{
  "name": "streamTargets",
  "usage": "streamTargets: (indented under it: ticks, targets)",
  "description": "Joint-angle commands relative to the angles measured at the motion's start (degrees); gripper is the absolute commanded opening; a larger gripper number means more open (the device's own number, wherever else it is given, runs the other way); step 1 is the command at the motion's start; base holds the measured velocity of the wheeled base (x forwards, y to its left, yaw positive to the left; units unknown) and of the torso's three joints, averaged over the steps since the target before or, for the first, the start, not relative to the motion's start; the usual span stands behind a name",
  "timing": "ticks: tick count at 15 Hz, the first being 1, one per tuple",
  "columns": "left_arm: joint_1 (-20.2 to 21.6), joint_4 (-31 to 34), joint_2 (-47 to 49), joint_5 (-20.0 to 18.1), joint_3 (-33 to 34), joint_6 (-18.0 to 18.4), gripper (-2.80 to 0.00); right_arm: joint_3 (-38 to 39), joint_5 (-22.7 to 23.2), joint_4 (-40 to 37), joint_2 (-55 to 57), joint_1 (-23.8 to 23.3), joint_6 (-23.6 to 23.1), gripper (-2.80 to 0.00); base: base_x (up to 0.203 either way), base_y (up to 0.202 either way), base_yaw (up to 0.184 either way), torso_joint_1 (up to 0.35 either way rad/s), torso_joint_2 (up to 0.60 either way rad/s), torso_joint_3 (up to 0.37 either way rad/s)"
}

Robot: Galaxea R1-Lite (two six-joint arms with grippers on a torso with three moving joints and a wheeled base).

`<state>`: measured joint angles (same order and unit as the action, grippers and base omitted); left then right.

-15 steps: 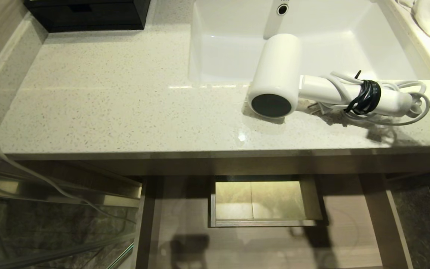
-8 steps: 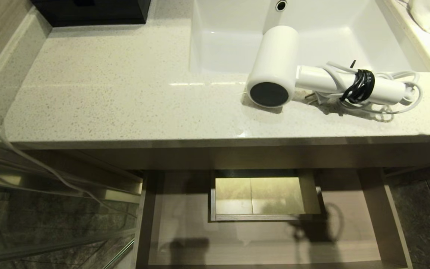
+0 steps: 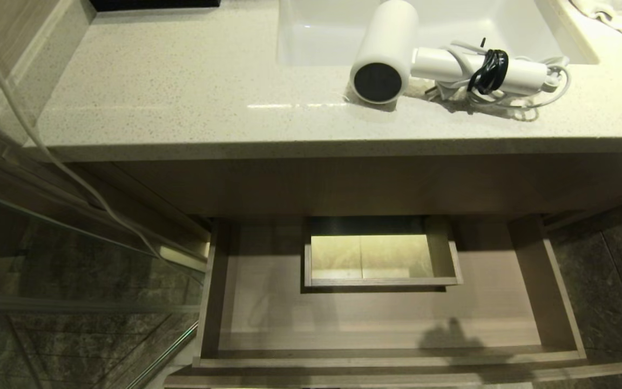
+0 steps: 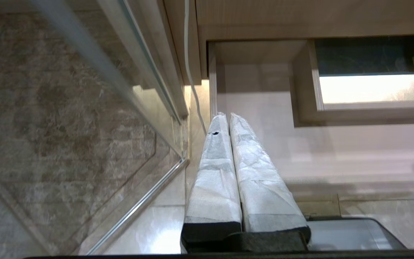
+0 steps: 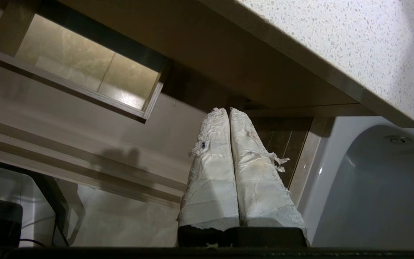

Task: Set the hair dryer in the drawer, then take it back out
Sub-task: Close the drawer

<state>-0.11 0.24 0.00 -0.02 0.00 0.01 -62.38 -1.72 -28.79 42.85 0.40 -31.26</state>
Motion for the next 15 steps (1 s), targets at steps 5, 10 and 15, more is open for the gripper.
streamTargets:
  ticks: [5,10,15]
  targets:
    - [-0.04,0.02,0.0,0.02,0.09,-0.01,-2.8,4.56,-0.21,2.51,-4.71,-0.05,-0.03,-2.8,0.0,0.0,0.0,-0.337,0.07,-0.261]
    - [0.02,0.02,0.0,0.02,0.09,-0.01,-2.8,5.25,-0.21,3.3,-4.8,-0.05,-0.03,-2.8,0.0,0.0,0.0,-0.307,0.02,-0.299]
    - [0.02,0.02,0.0,0.02,0.09,-0.01,-2.8,5.96,-0.51,3.65,-5.06,-0.05,-0.03,-2.8,0.0,0.0,0.0,-0.275,-0.05,-0.328]
